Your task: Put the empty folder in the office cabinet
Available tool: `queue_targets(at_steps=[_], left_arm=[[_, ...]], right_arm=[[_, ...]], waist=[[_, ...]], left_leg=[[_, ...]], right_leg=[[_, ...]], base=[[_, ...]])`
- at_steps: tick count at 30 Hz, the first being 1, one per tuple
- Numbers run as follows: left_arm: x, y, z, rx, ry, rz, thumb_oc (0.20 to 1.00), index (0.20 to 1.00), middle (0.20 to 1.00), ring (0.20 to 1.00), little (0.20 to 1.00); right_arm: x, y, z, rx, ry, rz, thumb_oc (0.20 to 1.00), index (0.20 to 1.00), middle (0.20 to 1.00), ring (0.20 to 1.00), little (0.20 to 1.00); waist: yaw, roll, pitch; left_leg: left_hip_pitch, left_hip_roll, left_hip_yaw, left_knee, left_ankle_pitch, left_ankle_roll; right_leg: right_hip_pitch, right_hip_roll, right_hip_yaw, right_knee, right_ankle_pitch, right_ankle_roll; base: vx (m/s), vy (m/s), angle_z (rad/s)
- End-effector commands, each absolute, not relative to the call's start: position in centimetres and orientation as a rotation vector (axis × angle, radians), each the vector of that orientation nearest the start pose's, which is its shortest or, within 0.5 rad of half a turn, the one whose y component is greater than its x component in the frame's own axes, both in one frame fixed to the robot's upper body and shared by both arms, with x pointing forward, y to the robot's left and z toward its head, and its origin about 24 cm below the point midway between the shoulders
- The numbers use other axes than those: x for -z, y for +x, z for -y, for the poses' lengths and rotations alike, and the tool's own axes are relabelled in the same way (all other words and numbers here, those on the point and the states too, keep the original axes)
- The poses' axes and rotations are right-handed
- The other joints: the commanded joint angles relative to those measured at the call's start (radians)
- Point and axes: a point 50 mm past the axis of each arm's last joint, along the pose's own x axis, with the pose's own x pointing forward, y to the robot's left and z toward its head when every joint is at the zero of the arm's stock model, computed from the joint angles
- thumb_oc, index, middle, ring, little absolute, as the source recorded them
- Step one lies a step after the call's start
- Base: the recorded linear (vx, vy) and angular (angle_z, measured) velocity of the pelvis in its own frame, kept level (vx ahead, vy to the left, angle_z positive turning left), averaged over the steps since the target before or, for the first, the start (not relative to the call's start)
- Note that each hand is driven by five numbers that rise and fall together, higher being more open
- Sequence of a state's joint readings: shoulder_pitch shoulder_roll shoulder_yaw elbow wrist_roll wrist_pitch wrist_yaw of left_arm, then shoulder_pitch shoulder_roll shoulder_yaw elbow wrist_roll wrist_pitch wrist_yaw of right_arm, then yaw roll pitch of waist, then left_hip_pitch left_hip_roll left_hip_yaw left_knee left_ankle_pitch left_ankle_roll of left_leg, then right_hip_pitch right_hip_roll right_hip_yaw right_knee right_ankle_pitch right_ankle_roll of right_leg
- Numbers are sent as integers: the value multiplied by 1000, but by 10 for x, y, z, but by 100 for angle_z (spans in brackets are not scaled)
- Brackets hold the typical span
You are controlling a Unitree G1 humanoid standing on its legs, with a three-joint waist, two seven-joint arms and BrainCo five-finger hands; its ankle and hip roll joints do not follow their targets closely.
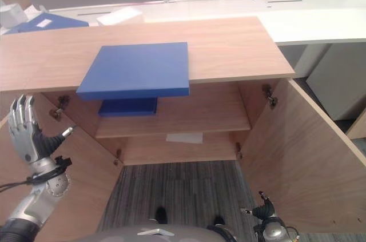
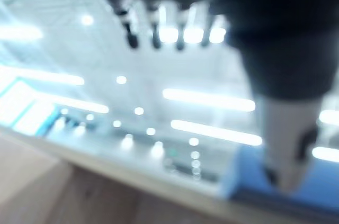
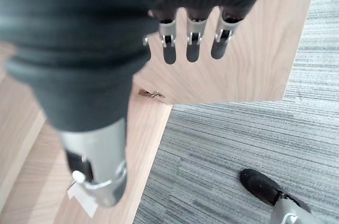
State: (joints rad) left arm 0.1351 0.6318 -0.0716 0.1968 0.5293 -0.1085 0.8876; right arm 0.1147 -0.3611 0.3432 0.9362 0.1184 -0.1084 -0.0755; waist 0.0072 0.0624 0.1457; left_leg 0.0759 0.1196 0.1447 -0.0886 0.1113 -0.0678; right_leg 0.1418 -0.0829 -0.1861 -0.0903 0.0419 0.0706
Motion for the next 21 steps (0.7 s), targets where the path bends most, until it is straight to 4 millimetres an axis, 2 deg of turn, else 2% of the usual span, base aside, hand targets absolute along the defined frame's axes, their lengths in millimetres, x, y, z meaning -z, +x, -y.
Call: queue_targets(at_steps=[1,7,21], left_arm=[[-78,222,-300,-627,1270,399,1000,1000,1000,1000,1000],[-85,231,-293,-541,1295,453,1000,1000,1000,1000,1000],[-78,247,-278,-372,1317,428,1000,1000,1000,1000,1000]], right_arm=[[133,130,231,-10,-374,-881,1000,1000,1000,1000,1000],[134,129,231,-8,-378,-885,1000,1000,1000,1000,1000],[131,131,235,0,-391,-878,1000,1000,1000,1000,1000]], waist=[[-3,-60,0],[-20,-56,-7],[-64,-42,-11]], left_leg=[[50,6,21,1,-145,-13],[56,3,28,1,-154,-11],[75,1,54,1,-166,-4]], right_leg=[[3,-68,-7,3,-41,57],[0,-68,7,3,-40,61],[-4,-69,40,3,-38,65]], base=[[28,3,-10],[3,0,-1],[3,12,-6]])
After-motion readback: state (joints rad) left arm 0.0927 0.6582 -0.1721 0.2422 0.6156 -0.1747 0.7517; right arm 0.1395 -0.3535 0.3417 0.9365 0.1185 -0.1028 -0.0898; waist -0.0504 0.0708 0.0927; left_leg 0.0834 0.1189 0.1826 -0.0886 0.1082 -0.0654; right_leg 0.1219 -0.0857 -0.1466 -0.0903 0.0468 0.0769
